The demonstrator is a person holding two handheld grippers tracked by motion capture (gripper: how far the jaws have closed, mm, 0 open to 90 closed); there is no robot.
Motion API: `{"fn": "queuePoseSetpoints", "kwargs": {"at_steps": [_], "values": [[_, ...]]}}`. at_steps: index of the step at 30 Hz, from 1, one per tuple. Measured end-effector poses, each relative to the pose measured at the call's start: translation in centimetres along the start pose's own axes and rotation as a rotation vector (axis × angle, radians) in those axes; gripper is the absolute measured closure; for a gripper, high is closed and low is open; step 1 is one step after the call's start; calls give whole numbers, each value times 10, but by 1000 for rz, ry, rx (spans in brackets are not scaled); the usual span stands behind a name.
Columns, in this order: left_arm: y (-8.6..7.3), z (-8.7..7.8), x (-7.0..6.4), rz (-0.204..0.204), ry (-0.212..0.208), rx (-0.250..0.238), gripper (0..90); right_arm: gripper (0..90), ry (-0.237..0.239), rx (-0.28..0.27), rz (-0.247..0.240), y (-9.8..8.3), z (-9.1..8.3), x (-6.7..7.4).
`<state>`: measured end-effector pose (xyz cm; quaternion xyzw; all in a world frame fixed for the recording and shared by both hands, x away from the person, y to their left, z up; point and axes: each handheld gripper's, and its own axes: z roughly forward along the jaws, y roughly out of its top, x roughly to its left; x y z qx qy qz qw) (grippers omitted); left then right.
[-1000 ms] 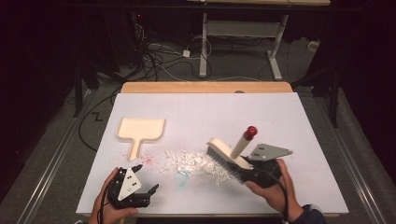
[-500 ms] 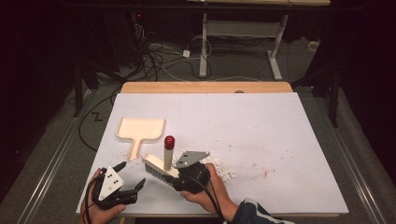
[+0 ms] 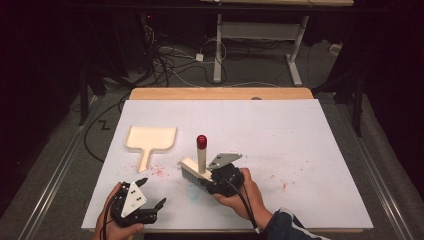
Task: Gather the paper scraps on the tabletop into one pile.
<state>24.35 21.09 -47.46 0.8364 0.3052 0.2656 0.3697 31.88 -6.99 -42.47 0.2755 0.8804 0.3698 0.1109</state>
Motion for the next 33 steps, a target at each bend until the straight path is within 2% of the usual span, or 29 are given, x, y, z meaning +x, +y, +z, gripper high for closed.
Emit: {"fn": "queuePoseSetpoints", "kwargs": {"at_steps": [1,2,3,4,5,7,8,11,13,14,15,16,17,19,20,24,28,33], "values": [[1,1,-2,5,-7,1,157,681,8,-14,-11,-2,-6,-2],[2,2,-3,12,-12,5,157,681,37,-46,-22,-6,-21,-5],[2,2,-3,16,-13,10,157,681,50,-55,-36,-7,-30,-6],[2,3,-4,7,-19,17,157,681,50,-55,-36,-7,-30,-6],[2,3,-4,8,-19,18,157,682,45,-66,-72,-10,-50,-10],[2,2,-4,6,-17,14,157,681,47,-68,-87,-17,-71,-17],[1,1,-4,5,-16,13,157,681,47,-68,-87,-17,-71,-17],[1,1,-3,2,-15,14,157,682,28,-72,-96,-34,-101,-28],[1,1,-3,5,-14,18,157,682,-12,-60,-75,-57,-127,-41],[1,2,-4,8,-14,20,157,682,-12,-60,-75,-57,-127,-41],[1,2,-4,12,-15,23,157,682,-16,-48,-63,-64,-133,-45],[2,2,-4,16,-16,26,157,682,-31,-24,-54,-79,-143,-52],[2,2,-5,18,-16,29,157,682,-31,-24,-54,-79,-143,-52],[2,3,-5,21,-15,31,157,682,-60,21,-43,-98,-150,-57],[2,3,-5,19,-17,31,157,682,-60,21,-43,-98,-150,-57],[3,5,-6,28,-21,39,157,682,-84,86,-34,-112,-141,-61],[3,7,-5,25,-28,38,157,682,-34,86,-37,-106,-124,-58],[3,8,-5,29,-37,40,158,683,-29,58,-53,-89,-96,-50]]}}
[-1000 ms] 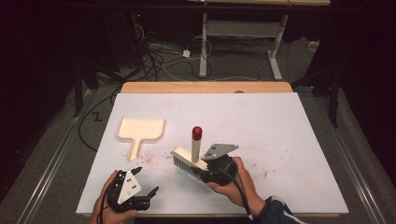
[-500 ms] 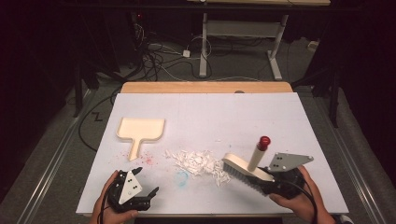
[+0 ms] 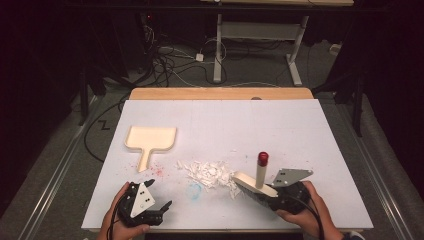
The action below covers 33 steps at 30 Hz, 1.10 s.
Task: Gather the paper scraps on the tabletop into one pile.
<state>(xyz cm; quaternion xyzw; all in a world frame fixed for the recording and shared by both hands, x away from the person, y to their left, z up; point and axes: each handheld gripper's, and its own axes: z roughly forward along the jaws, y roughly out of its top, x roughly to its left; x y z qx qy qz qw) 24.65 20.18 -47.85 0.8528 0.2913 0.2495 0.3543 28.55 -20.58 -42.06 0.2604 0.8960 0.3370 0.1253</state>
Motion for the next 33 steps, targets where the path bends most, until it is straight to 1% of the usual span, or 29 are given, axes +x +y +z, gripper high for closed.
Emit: {"fn": "queuePoseSetpoints", "kwargs": {"at_steps": [1,2,3,7,9,11,12,13,17,19,20,21,22,24,25,27,29,30,31,32,33], "values": [[0,0,0,0,-1,0,157,682,1,1,-3,4,5,1],[0,0,0,1,-2,1,157,682,-3,-12,-9,12,13,3],[0,1,1,-2,-3,-1,157,682,-3,-12,-9,12,13,3],[1,2,1,-1,-7,0,157,682,-1,-37,-27,27,26,5],[1,3,1,0,-9,0,158,682,-5,-48,-26,33,29,6],[1,2,1,7,-7,1,157,682,0,-67,-32,37,28,6],[1,2,1,1,-6,-4,157,682,0,-82,-33,39,22,4],[1,2,2,-1,-5,-6,157,682,0,-82,-33,39,22,4],[1,0,3,-1,6,-5,157,681,-22,-136,-18,41,3,-2],[0,-1,3,-7,10,-8,158,681,-47,-163,-4,42,-6,-8],[0,0,3,-8,11,-7,157,681,-97,-188,29,41,-10,-18],[0,0,3,-5,10,-4,157,681,-97,-188,29,41,-10,-18],[0,0,3,-3,9,-2,157,681,-142,-191,42,41,-10,-23],[1,2,3,-1,9,0,157,681,-273,-178,49,41,-4,-32],[1,2,2,2,7,1,157,682,-315,-167,62,41,2,-35],[1,3,2,3,4,3,157,682,-349,-148,99,40,17,-43],[1,4,2,3,3,4,157,682,-369,-108,107,41,34,-46],[1,4,3,2,0,5,158,682,-372,-94,106,42,42,-47],[1,4,3,3,2,4,158,682,-367,-84,114,43,50,-48],[1,4,3,3,2,3,158,682,-354,-79,115,46,61,-46],[1,4,3,1,0,0,158,682,-354,-79,115,46,61,-46]]}}
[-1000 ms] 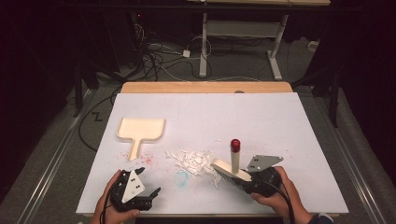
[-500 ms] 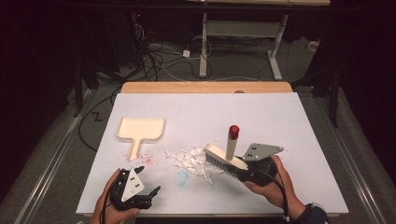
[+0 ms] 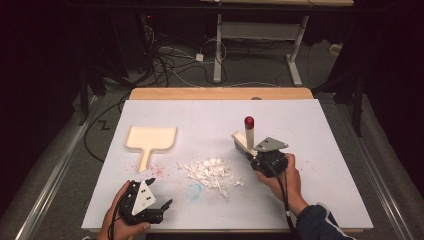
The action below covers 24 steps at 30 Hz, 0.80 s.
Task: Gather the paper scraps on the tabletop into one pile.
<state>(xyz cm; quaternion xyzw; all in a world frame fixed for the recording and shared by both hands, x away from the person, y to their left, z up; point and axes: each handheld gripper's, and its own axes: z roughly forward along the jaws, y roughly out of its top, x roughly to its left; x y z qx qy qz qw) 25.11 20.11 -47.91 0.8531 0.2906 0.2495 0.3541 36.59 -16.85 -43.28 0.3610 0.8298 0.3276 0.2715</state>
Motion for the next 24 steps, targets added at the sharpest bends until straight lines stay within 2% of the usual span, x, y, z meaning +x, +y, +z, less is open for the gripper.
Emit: {"fn": "queuePoseSetpoints", "kwargs": {"at_steps": [1,2,4,5,6,7,10,12,14,16,20,24], "values": [[0,0,0,0,-2,0,157,682,9,3,-12,5,5,9],[0,0,0,1,-3,0,157,682,9,3,-12,5,5,9],[-1,0,0,3,-6,0,158,682,43,-6,-25,9,6,21],[-1,0,0,3,-6,0,157,682,69,-8,-34,11,6,27],[-1,0,1,3,-8,-1,157,682,106,-16,-57,15,6,41],[-1,0,1,3,-9,-2,157,682,106,-16,-57,15,6,41],[-1,0,1,5,-10,-1,158,682,161,-34,-80,20,4,58],[-1,-1,1,6,-10,-4,157,682,162,-49,-96,23,1,63],[-1,-1,0,6,-11,-7,158,682,155,-71,-103,24,-5,62],[-1,-1,0,8,-11,-5,157,681,147,-96,-88,25,-15,53],[-1,0,1,12,-5,3,158,681,192,-129,-50,19,-41,29],[-2,-1,1,12,-2,4,157,681,235,-107,-76,0,-68,10]]}}
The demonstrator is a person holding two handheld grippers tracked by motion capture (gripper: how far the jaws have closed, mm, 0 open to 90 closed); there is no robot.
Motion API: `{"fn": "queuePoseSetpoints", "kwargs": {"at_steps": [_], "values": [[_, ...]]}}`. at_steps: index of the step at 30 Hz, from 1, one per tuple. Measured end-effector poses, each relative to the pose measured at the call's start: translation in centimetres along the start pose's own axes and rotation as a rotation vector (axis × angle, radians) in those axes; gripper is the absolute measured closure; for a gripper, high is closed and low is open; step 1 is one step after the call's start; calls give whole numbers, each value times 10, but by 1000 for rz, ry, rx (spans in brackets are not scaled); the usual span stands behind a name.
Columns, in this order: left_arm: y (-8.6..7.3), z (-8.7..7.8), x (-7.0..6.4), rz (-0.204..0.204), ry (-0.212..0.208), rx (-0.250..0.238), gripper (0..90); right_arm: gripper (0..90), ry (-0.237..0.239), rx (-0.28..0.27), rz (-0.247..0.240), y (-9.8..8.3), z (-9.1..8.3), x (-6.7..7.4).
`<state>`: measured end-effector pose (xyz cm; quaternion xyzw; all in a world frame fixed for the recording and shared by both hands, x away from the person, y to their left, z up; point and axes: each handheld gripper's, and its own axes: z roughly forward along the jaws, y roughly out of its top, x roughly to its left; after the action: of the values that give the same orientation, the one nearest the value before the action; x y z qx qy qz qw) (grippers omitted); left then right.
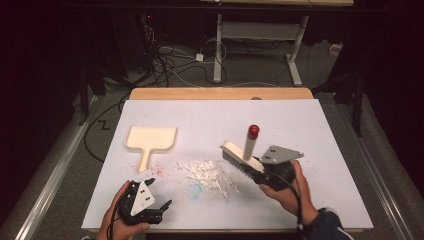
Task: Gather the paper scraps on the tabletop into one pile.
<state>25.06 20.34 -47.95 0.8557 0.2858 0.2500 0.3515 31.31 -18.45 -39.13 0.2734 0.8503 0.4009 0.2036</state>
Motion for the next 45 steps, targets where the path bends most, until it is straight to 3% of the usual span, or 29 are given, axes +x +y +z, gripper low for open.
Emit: {"fn": "queuePoseSetpoints", "kwargs": {"at_steps": [5,8,10,15,22,29,32,38,42,45], "values": [[1,0,-1,6,-3,2,157,681,49,68,18,-36,-28,-1],[3,0,-3,12,-3,3,158,682,65,118,6,-52,-28,6],[3,0,-3,13,-6,1,158,682,97,119,10,-57,-21,11],[3,0,-2,6,-8,-9,158,682,136,102,-10,-44,2,25],[1,1,1,-5,-10,-14,161,682,125,74,-27,-23,36,35],[2,1,0,-3,-11,-13,161,682,116,14,-20,-3,48,35],[1,1,0,-2,-12,-11,161,681,103,2,-29,-1,41,34],[2,1,-1,-3,-10,-11,164,681,124,-41,-35,-6,7,24],[3,0,-2,2,-5,-11,164,681,139,-45,-43,-17,-18,22],[2,0,-1,5,-2,-7,164,681,167,-14,-45,-31,-30,23]]}}
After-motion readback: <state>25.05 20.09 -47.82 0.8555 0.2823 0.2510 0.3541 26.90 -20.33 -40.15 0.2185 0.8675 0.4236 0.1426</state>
